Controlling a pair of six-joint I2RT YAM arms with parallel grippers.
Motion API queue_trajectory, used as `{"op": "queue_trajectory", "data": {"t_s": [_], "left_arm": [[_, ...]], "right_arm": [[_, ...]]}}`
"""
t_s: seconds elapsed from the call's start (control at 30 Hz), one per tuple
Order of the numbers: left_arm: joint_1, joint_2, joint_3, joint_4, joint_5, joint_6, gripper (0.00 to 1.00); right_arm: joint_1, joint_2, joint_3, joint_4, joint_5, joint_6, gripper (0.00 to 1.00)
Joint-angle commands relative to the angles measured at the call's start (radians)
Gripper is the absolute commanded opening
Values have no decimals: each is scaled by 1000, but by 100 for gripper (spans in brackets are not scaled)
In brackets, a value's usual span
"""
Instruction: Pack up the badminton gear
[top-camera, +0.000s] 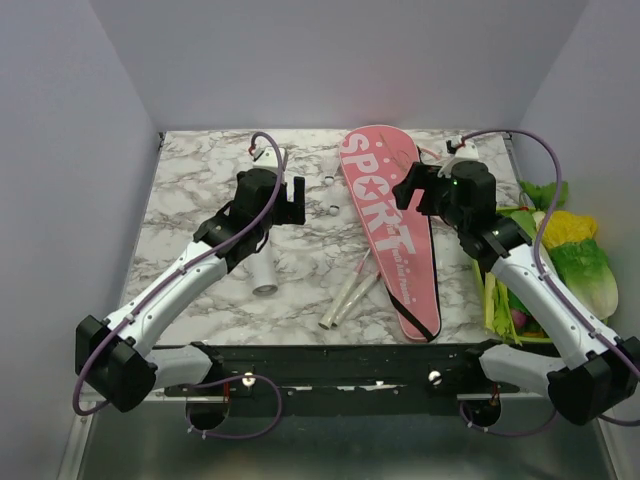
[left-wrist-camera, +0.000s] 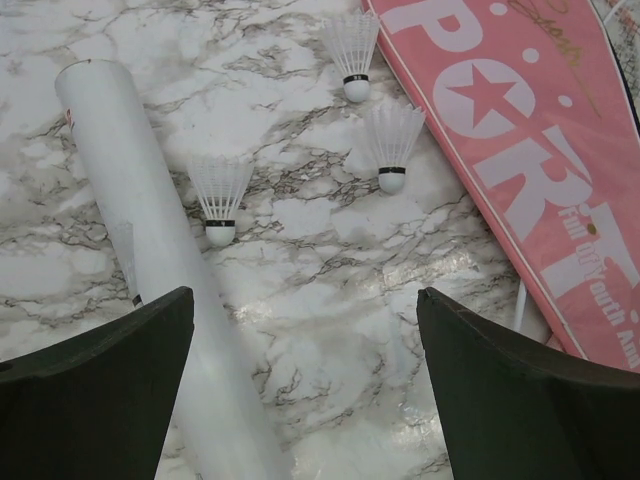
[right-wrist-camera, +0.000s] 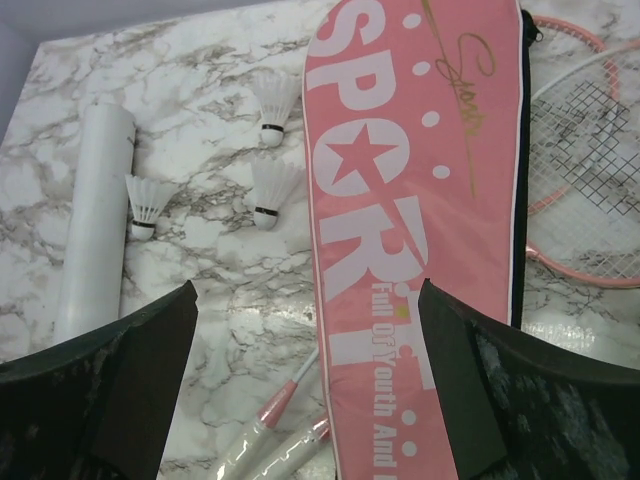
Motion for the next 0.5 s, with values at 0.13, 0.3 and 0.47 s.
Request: {"op": "queue_trajectory", "data": {"t_s": [0.13,0.3,0.47], "left_arm": [[-6,52,60,-87,-25,5,99],[-6,58,69,-101,-52,-9,99],[-6,53,83,-140,-58,-10,99]], "right_arm": [[-3,66,45,-76,46,16,100],[-3,64,45,-93,108,45,100],[-3,34,24,-73,84,19,100]]}}
